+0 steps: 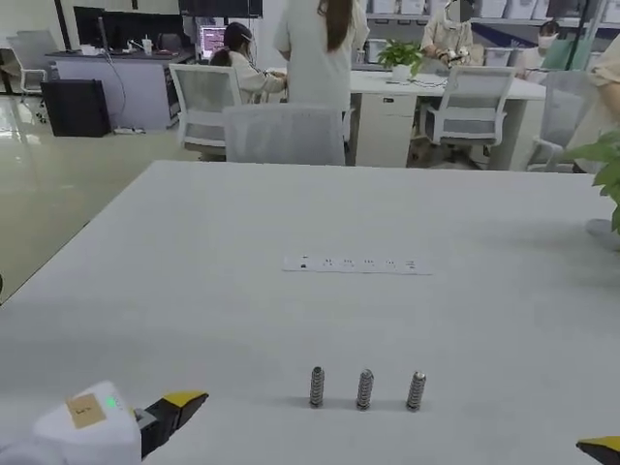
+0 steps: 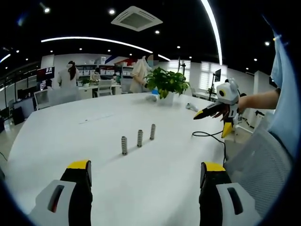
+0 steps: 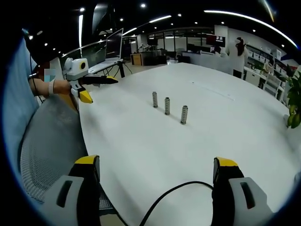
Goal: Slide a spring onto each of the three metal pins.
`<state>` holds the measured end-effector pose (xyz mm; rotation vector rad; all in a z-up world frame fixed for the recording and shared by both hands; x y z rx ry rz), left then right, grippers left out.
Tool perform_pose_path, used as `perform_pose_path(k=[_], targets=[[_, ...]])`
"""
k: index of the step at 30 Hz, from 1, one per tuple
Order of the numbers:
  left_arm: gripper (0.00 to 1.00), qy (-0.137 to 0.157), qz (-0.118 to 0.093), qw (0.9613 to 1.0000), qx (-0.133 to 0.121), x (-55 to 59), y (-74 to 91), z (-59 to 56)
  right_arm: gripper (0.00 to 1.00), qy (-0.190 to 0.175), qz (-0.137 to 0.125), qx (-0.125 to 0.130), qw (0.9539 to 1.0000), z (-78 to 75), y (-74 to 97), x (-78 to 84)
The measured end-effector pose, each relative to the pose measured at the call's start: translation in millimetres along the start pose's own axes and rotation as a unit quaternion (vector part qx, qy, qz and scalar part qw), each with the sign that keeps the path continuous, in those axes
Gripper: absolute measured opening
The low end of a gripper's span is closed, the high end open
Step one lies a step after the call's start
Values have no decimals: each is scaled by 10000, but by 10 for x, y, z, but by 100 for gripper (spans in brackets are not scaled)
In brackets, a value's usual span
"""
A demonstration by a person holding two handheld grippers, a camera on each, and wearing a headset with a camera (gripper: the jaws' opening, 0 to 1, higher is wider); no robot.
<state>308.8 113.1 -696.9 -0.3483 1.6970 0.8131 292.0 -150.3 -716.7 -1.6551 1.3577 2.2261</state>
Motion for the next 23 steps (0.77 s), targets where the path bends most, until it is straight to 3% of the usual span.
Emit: perform_pose_path(k=[10,23], targets=[[94,25,-5,9999,-97,-7,36,-1,99,-77,-29,-53,10000,72,-33,53],[94,-13,95,9998,-158,8,67,-37,99,-403,-229,-46,9989,39,-52,159]])
Point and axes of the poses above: the centre of the closed fingertips' face, and the gripper's own axes: y roughly backward along the fingers, z roughly to its left, x roughly out of its underside, the point moved 2 cm from there along y, roughly backward along the fingers, and after that the axes turned 4 degrees about x, right-handed, at the moved point
